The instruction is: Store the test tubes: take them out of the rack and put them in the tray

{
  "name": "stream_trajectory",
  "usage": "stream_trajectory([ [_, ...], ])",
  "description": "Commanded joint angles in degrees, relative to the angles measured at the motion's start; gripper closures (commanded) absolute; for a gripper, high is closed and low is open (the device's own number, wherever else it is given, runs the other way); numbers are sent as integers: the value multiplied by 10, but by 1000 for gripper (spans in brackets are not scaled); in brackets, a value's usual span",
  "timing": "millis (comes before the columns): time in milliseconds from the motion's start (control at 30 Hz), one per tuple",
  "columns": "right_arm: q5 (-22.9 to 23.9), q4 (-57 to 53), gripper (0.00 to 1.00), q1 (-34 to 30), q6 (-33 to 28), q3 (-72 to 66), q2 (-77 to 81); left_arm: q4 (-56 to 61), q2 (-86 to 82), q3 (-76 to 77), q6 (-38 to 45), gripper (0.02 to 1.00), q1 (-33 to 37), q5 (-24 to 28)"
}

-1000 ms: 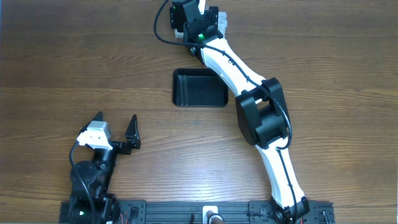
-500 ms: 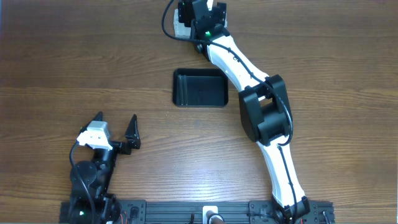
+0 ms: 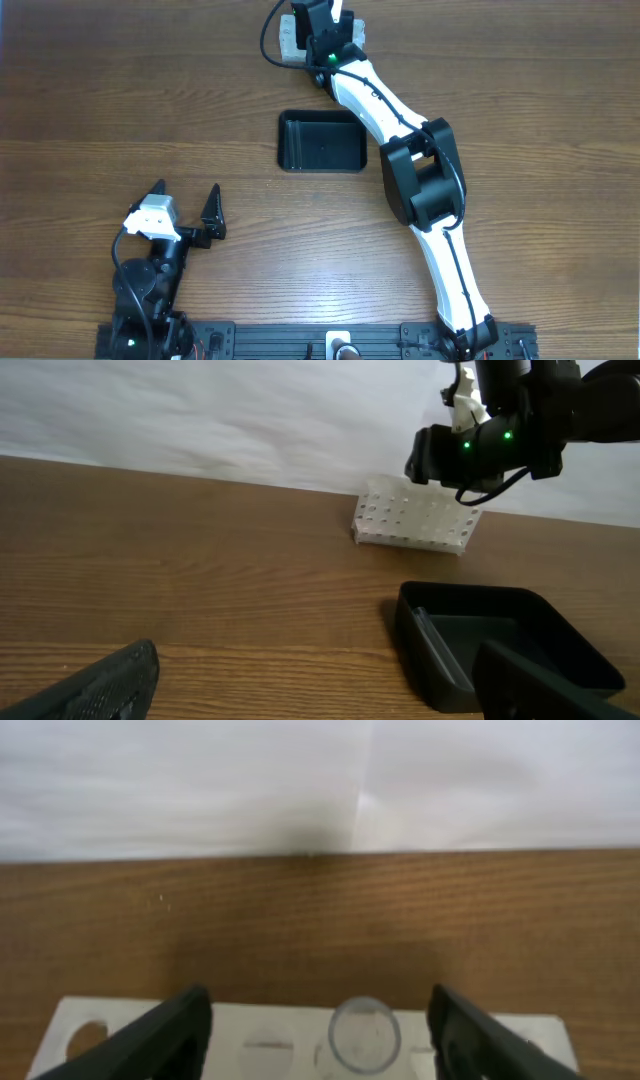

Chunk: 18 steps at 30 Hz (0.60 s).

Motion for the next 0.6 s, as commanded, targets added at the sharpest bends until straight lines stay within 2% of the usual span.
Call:
stream_trajectory([
  [33,11,2,459,1,-1,17,6,-2,-5,-2,7,18,3,2],
  [600,20,-3,717,0,-1,17,6,-2,-5,-2,7,18,3,2],
])
